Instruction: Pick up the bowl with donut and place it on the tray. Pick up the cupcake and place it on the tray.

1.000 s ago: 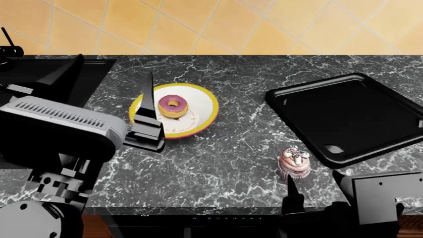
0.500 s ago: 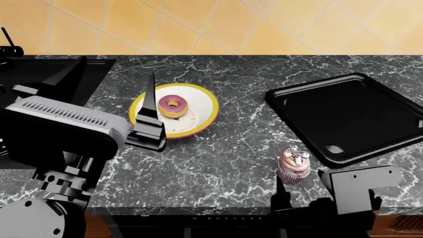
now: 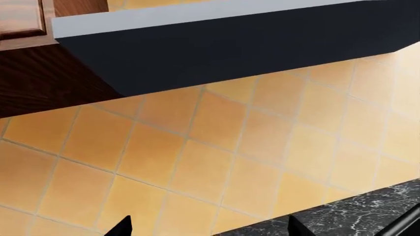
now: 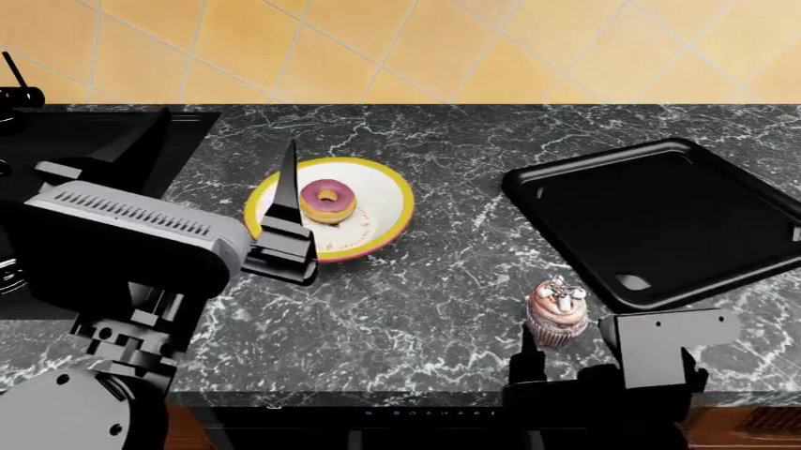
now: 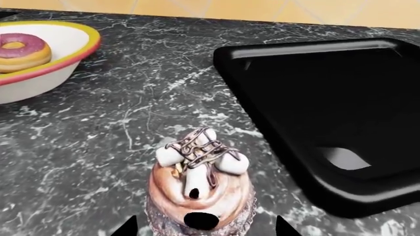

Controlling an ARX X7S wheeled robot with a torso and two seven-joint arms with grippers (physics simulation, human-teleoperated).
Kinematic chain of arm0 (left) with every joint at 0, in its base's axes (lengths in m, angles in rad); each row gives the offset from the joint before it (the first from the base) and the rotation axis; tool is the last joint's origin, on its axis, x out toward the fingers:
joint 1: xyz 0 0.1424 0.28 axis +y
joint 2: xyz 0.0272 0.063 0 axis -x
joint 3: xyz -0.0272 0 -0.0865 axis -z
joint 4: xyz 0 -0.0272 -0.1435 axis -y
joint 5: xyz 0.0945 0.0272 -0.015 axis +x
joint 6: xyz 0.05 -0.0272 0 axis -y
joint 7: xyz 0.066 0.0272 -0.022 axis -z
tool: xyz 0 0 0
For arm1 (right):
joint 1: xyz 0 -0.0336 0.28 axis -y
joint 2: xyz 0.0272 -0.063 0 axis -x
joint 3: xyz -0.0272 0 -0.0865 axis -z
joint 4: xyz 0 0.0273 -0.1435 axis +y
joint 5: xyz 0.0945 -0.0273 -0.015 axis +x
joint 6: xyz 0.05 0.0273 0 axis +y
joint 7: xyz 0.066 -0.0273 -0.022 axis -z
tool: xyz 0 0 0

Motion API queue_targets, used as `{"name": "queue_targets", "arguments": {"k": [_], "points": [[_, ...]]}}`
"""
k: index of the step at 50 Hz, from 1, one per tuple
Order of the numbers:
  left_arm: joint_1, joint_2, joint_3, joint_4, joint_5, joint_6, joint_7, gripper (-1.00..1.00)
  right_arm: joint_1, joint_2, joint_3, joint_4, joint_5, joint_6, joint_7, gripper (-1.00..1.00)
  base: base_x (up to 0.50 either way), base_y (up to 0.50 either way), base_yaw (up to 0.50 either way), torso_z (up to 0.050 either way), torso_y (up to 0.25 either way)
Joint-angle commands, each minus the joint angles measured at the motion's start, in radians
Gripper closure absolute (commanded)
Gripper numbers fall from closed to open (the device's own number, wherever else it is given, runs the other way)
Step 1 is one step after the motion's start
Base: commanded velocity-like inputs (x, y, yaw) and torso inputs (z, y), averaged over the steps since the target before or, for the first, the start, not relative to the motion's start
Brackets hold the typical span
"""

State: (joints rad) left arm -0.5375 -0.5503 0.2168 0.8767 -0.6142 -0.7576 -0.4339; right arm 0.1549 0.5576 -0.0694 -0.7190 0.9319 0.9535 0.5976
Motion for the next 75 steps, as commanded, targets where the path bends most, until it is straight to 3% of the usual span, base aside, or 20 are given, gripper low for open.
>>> {"name": "queue_targets", "arguments": {"k": [1,31,32,53,75], "points": [[-0.003,0.001,0.011,-0.013,0.004,0.008,0.003,-1.00,0.011,-0.014,-0.035,0.053,-0.041,-0.038,-0.038,-1.00,0.00,0.00,0.00,0.000,0.000],[0.005,-0.003,0.022,-0.028,0.012,0.034,0.003,-1.00,0.045,-0.019,-0.070,0.105,-0.073,-0.068,-0.067,-1.00,0.00,0.00,0.00,0.000,0.000],[0.005,-0.003,0.022,-0.029,0.013,0.035,0.004,-1.00,0.045,-0.018,-0.071,0.105,-0.075,-0.069,-0.066,1.00,0.00,0.00,0.00,0.000,0.000],[0.006,-0.011,0.016,-0.020,-0.001,0.037,-0.003,-1.00,0.041,-0.005,-0.066,0.069,-0.098,-0.090,-0.043,1.00,0.00,0.00,0.00,0.000,0.000],[-0.022,-0.046,-0.037,0.048,-0.141,-0.085,-0.050,-1.00,0.104,0.076,0.075,-0.174,0.105,0.035,0.132,1.00,0.00,0.00,0.00,0.000,0.000]]}}
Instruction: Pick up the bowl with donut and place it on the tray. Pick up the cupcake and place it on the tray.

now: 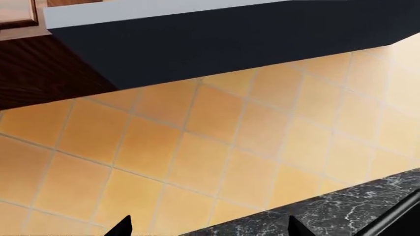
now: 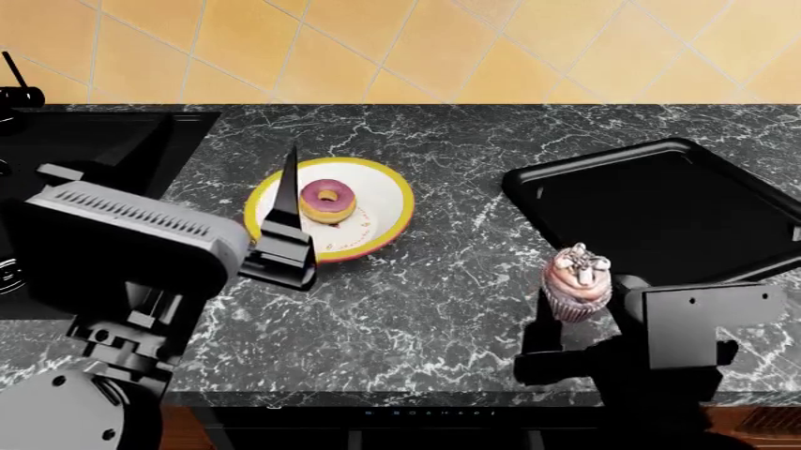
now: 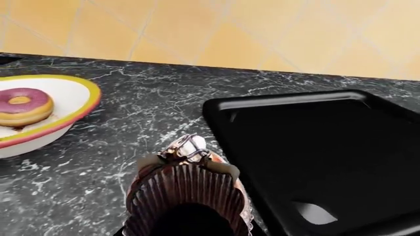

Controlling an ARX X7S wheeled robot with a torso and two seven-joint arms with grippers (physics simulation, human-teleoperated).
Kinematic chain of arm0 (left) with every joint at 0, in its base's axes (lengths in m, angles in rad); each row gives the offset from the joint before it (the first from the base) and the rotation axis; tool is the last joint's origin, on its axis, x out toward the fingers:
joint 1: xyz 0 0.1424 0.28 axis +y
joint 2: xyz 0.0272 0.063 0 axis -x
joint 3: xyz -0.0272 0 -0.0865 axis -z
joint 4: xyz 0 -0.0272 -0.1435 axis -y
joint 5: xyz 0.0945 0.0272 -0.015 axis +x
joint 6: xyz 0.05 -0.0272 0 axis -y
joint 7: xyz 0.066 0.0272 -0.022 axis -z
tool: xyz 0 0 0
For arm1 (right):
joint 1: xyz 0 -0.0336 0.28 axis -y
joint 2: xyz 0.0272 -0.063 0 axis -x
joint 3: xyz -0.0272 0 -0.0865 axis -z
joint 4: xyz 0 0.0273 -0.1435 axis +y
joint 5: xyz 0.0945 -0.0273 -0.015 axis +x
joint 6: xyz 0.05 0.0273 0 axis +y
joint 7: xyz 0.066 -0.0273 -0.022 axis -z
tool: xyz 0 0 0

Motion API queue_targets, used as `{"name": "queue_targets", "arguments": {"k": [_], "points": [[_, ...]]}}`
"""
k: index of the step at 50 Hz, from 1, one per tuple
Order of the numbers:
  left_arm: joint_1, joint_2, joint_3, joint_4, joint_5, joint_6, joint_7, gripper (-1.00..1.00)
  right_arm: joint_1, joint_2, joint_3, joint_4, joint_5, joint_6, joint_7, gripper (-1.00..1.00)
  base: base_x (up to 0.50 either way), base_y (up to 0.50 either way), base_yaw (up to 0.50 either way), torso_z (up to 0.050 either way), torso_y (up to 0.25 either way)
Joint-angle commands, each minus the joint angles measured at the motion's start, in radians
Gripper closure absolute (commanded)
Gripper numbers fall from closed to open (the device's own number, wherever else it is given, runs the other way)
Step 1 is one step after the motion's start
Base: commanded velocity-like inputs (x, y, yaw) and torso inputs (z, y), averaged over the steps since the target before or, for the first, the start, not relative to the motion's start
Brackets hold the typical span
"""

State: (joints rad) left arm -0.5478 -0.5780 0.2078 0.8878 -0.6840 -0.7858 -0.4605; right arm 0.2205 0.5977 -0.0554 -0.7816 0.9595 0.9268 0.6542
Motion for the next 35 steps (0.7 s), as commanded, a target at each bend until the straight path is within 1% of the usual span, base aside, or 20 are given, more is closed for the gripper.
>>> {"name": "queue_targets", "arguments": {"k": [1,10,14,17,19,27,35], "points": [[-0.016,-0.022,-0.032,0.044,-0.083,-0.067,-0.029,-1.00,0.042,0.038,0.065,-0.119,0.086,0.066,0.084,1.00,0.00,0.00,0.00,0.000,0.000],[-0.095,-0.064,-0.049,0.125,-0.250,-0.212,-0.098,-1.00,0.099,0.073,0.115,-0.177,0.212,0.110,0.173,1.00,0.00,0.00,0.00,0.000,0.000],[-0.156,-0.086,-0.046,0.152,-0.359,-0.282,-0.155,-1.00,0.104,0.096,0.156,-0.189,0.272,0.110,0.212,1.00,0.00,0.00,0.00,0.000,0.000],[-0.237,-0.132,0.001,0.157,-0.490,-0.306,-0.245,-1.00,0.091,0.114,0.190,-0.196,0.303,0.103,0.232,1.00,0.00,0.00,0.00,0.000,0.003],[-0.287,-0.146,0.033,0.153,-0.560,-0.338,-0.289,-1.00,0.089,0.126,0.205,-0.201,0.325,0.102,0.247,1.00,0.00,0.00,0.00,0.000,0.000],[-0.507,-0.135,0.138,0.095,-0.821,-0.483,-0.440,-1.00,0.127,0.174,0.227,-0.207,0.417,0.112,0.319,1.00,0.00,0.00,0.00,0.000,0.000],[-0.605,-0.111,0.213,0.031,-0.963,-0.521,-0.523,-1.00,0.113,0.172,0.231,-0.201,0.390,0.099,0.298,1.00,0.00,0.00,0.00,0.000,0.000]]}}
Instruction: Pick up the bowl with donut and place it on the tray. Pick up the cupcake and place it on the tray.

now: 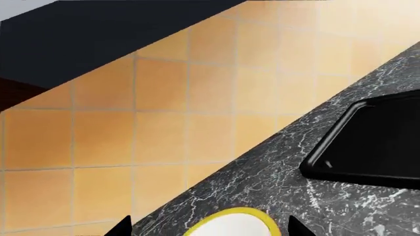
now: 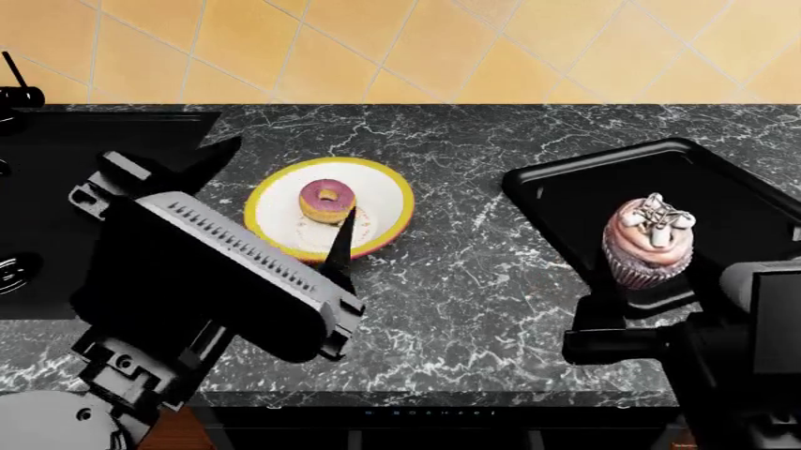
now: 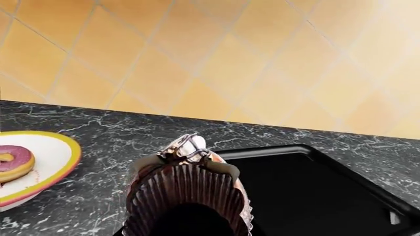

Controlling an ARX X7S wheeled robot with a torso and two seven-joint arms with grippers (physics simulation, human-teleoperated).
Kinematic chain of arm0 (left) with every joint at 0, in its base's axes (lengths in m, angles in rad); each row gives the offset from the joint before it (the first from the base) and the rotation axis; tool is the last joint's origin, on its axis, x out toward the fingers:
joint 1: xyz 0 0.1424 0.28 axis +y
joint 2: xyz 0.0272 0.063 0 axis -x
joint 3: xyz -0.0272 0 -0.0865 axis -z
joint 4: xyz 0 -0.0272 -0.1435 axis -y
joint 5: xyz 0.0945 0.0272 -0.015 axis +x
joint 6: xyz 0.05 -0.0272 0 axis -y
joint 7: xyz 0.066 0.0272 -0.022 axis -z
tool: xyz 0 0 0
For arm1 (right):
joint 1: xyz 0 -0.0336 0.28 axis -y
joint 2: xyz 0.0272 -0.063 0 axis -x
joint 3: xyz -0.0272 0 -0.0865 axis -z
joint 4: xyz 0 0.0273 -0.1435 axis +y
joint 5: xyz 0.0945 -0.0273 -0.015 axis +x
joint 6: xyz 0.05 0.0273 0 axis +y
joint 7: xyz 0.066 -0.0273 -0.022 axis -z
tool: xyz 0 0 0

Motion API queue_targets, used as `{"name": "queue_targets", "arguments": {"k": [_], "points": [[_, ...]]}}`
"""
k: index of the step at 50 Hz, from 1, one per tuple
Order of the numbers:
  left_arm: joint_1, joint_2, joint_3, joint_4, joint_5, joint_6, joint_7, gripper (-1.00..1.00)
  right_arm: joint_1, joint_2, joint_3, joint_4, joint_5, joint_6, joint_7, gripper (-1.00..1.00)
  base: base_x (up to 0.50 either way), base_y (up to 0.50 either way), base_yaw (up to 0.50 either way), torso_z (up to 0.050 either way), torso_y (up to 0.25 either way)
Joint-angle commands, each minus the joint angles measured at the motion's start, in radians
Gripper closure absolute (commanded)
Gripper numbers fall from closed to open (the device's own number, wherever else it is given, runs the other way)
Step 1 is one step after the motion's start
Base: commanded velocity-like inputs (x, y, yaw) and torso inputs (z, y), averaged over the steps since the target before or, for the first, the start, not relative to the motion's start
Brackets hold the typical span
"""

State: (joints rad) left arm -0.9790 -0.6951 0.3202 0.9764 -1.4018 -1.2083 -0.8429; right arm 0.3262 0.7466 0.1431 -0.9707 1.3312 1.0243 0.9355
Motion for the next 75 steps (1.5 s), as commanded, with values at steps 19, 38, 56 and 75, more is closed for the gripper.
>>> {"name": "queue_targets", "arguments": {"k": [19,38,56,75], "points": [[-0.552,-0.005,0.345,-0.215,-0.611,-0.212,-0.247,-1.00,0.018,0.018,0.011,0.005,-0.010,-0.010,0.002,1.00,0.00,0.00,0.00,0.000,0.000],[-0.529,0.002,0.341,-0.256,-0.435,-0.349,0.045,-1.00,-0.016,0.002,-0.006,0.023,-0.077,-0.040,-0.051,1.00,0.00,0.00,0.00,0.000,0.001],[-0.527,-0.045,0.533,-0.219,0.069,-0.255,0.470,-1.00,-0.009,0.010,-0.011,0.024,-0.063,-0.043,-0.031,1.00,0.00,0.00,0.00,0.000,0.001],[-0.515,-0.045,0.667,-0.214,0.248,-0.168,0.609,-1.00,-0.011,0.005,-0.032,0.038,-0.099,-0.056,-0.047,1.00,0.00,0.00,0.00,0.000,0.000]]}}
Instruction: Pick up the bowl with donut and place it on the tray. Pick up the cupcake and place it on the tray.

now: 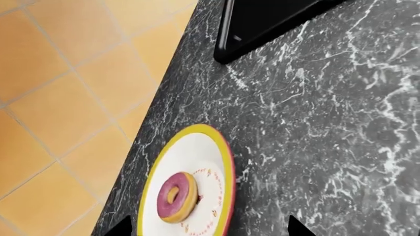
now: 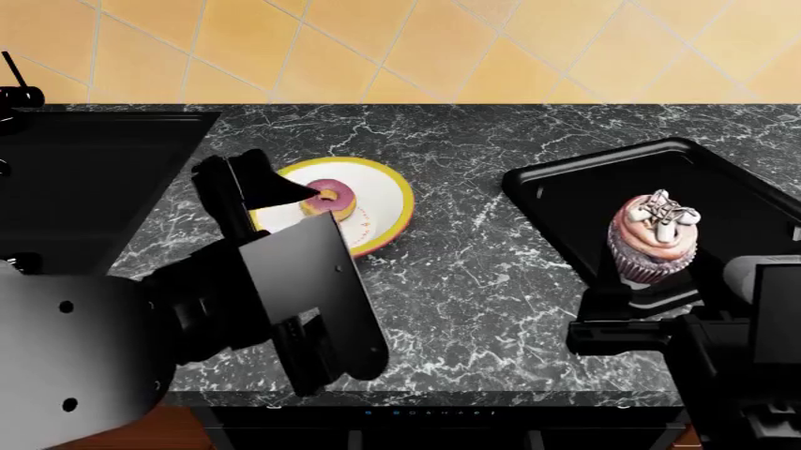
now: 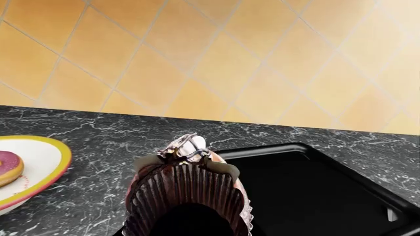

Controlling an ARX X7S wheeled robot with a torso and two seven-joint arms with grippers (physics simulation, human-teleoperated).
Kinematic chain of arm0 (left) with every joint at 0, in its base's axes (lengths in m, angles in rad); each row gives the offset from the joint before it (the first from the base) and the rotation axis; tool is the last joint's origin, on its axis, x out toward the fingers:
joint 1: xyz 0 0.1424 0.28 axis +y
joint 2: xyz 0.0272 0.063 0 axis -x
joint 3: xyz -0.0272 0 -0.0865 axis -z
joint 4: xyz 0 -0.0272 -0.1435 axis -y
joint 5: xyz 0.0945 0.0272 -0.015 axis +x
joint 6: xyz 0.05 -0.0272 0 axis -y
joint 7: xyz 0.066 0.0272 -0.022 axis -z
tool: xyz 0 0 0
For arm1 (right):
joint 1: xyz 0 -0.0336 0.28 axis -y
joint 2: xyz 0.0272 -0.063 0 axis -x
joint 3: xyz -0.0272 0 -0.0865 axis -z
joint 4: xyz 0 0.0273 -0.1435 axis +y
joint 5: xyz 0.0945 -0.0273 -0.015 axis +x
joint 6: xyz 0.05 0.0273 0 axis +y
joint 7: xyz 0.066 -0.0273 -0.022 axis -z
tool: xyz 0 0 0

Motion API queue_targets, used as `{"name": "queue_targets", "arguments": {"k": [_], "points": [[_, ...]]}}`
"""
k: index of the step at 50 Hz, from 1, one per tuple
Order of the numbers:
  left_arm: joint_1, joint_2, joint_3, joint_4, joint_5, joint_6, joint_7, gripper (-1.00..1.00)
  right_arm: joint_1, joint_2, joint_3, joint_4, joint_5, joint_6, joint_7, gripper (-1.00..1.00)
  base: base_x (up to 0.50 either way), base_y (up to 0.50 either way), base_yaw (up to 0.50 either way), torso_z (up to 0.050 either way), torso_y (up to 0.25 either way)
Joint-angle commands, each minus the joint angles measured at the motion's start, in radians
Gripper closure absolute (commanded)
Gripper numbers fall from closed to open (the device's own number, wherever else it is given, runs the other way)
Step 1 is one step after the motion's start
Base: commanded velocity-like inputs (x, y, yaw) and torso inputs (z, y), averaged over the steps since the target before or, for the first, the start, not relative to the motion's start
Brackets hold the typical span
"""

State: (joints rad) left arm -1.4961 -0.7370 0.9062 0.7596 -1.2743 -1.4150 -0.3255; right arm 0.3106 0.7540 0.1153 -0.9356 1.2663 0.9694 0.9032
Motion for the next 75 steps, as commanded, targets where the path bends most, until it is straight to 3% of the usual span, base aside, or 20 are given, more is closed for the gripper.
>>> {"name": "queue_targets", "arguments": {"k": [1,53,75], "points": [[-0.002,-0.002,0.092,0.002,0.135,0.041,0.100,-1.00,0.003,-0.004,-0.006,0.004,-0.038,-0.002,-0.017,1.00,0.00,0.00,0.00,0.000,0.000],[-0.048,0.029,0.436,-0.282,0.527,0.270,0.373,-1.00,-0.012,-0.017,-0.054,0.042,-0.113,-0.043,-0.065,1.00,0.00,0.00,0.00,0.000,0.000],[-0.058,0.070,0.517,-0.431,0.621,0.341,0.443,-1.00,-0.035,-0.014,-0.058,0.045,-0.134,-0.065,-0.080,1.00,0.00,0.00,0.00,0.001,0.000]]}}
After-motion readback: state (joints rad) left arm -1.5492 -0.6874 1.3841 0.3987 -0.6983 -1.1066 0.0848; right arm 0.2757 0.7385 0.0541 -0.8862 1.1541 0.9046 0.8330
